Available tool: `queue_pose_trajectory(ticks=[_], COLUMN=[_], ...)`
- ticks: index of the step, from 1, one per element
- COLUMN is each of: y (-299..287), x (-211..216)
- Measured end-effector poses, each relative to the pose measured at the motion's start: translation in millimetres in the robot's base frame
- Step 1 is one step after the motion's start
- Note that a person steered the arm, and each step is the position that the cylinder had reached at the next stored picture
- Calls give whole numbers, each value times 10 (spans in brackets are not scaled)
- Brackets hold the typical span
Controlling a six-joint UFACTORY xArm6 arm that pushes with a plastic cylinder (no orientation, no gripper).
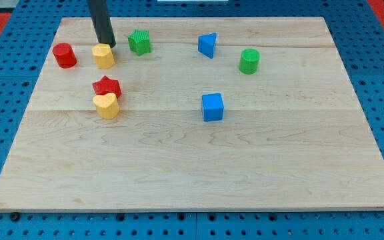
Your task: Push the red circle into the red star
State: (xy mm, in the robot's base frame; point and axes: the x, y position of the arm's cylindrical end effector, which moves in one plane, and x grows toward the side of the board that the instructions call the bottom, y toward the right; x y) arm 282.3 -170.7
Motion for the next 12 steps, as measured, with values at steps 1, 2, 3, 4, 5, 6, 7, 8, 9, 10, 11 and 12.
queue_pose_trajectory(ticks=[1,2,3,4,5,6,7,8,9,10,11,12], y=[-136,-256,-615,-642,-800,-855,-1007,-1038,-1038,-1023,-1334,-1343], x=[-213,-484,-345,-140,58,241,384,503,611,649,609,816])
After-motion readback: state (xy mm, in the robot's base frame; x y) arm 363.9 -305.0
